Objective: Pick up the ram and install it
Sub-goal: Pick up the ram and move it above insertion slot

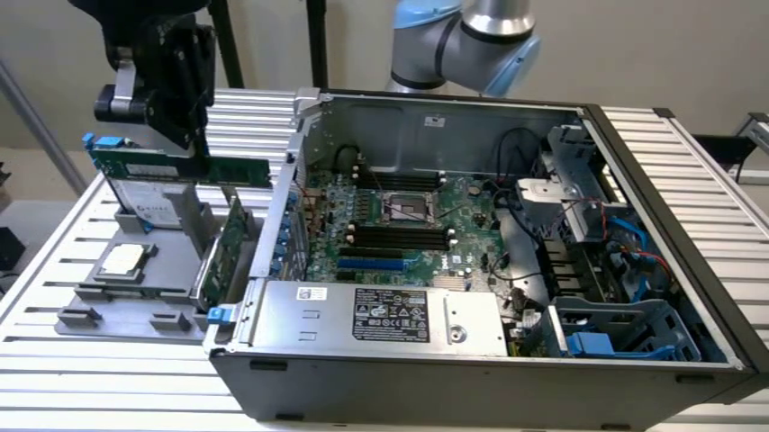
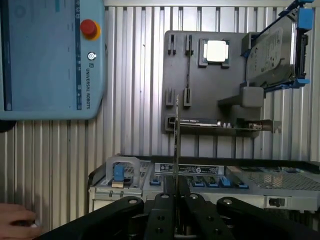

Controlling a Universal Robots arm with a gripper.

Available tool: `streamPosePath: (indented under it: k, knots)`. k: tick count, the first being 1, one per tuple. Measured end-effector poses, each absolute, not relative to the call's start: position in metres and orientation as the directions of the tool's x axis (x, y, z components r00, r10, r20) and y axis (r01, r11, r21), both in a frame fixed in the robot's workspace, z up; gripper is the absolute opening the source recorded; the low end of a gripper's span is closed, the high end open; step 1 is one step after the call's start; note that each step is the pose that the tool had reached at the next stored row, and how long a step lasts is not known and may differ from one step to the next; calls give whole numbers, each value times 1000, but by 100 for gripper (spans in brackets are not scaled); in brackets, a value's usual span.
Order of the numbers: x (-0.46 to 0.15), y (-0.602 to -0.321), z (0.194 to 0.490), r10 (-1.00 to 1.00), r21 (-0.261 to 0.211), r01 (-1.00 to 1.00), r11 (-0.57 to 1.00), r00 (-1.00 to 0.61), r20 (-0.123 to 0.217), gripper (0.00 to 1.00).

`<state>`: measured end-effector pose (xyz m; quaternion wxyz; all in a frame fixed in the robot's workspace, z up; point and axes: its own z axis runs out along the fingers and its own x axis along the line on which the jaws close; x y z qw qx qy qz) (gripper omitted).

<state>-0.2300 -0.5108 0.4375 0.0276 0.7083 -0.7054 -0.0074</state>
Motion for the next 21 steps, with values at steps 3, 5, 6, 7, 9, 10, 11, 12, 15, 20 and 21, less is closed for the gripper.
streamPosePath:
  k: [3, 5, 6, 7, 9, 10, 11, 12, 15, 20, 21]
  knots:
    - [-217, -511, 438, -1000, 50, -999, -3, 5, 28, 14]
    - [-207, -511, 439, -1000, 50, -999, -3, 5, 29, 14]
    - [-203, -511, 439, -1000, 50, -999, -3, 5, 29, 14]
    - [-198, -511, 439, -1000, 50, -999, -3, 5, 28, 14]
    - [-189, -510, 439, -1000, 50, -999, -3, 5, 28, 14]
    - [-184, -510, 439, -1000, 50, -999, -3, 5, 28, 14]
    - [-180, -510, 439, -1000, 50, -999, -3, 5, 28, 14]
    - [-175, -510, 439, -1000, 50, -999, -3, 5, 29, 14]
    - [-162, -509, 439, -1000, 50, -999, -3, 5, 28, 14]
    - [-139, -506, 439, -1000, 50, -999, -3, 5, 28, 14]
    - [-135, -504, 439, -1000, 50, -999, -3, 5, 28, 14]
